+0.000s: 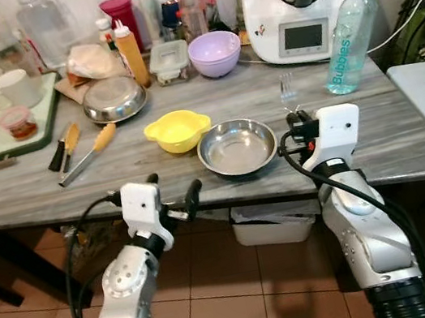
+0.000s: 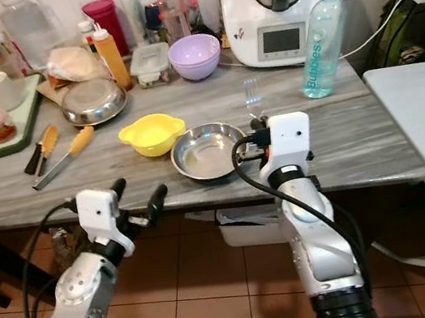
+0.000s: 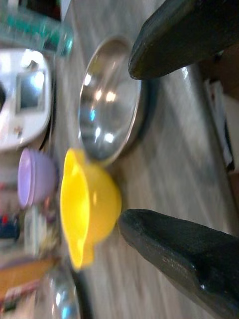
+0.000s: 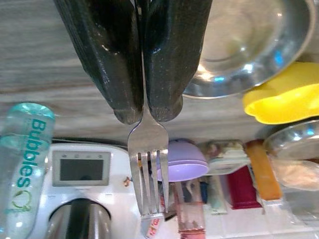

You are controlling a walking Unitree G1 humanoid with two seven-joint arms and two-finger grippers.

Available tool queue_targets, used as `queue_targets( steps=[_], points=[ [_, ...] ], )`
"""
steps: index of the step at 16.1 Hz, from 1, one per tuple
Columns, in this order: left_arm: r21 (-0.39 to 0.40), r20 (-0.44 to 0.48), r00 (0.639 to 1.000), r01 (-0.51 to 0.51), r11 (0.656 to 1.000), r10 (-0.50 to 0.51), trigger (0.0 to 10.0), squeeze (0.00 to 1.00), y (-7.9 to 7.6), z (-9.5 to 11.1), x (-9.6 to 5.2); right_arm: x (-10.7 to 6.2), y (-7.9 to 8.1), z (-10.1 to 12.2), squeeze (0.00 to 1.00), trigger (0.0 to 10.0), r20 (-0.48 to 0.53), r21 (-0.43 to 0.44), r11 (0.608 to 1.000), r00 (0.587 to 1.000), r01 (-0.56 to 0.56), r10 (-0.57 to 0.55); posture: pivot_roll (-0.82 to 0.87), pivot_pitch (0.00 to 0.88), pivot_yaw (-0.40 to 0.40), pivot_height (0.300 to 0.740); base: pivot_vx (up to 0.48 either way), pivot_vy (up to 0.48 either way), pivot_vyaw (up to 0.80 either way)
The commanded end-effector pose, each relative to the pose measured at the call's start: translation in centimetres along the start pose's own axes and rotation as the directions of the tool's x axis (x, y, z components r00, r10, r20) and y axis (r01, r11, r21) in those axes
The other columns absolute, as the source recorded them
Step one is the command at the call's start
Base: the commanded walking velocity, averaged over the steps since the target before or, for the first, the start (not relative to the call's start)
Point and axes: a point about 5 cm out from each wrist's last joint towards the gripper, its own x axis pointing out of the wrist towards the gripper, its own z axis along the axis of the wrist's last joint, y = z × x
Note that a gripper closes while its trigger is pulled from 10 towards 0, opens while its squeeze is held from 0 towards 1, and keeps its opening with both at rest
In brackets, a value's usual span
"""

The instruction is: Setting the table

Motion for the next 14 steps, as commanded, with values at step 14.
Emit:
queue_targets(
  steps=[14],
  points=[
    [0.043,-0.149,0.956,0.260,0.965,-0.251,10.0,0.00,-0.8,-0.9,-3.6,0.9,-4.5,-1.1,0.00,10.0,-0.119,0.018,0.985,0.979,0.169,-0.166,-0.02,0.190,0.115,0.740,0.000,0.000,0.00]
  ],
)
